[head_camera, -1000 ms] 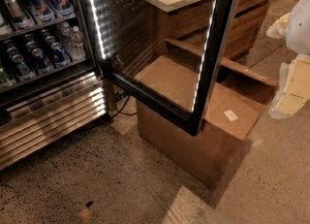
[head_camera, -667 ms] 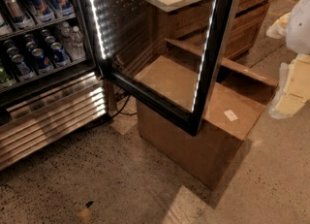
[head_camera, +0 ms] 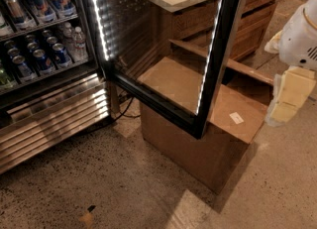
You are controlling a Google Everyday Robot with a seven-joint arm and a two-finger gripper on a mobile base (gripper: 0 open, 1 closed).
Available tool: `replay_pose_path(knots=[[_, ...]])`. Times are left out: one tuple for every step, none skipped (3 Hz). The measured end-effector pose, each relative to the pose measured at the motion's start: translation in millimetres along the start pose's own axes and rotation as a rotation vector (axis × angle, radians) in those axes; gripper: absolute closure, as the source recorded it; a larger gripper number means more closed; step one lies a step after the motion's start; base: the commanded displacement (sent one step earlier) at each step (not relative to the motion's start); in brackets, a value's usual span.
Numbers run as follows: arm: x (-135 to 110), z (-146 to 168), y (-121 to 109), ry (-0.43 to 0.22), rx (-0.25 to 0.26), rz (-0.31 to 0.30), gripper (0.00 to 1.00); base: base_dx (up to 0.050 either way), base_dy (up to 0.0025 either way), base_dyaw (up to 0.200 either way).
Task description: Close right fridge door
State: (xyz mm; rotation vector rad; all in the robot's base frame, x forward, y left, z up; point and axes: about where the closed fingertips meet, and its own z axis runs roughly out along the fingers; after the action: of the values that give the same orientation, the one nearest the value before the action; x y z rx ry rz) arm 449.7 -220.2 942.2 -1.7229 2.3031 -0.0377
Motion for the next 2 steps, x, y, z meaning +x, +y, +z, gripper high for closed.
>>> replay_pose_path(knots=[[3.3,34.6,-1.0,0.017,-0.072,0.013,0.0,0.0,0.0,0.0],[5.4,58.8,-0.2,0.027,-0.123,0.019,0.0,0.0,0.0,0.0]])
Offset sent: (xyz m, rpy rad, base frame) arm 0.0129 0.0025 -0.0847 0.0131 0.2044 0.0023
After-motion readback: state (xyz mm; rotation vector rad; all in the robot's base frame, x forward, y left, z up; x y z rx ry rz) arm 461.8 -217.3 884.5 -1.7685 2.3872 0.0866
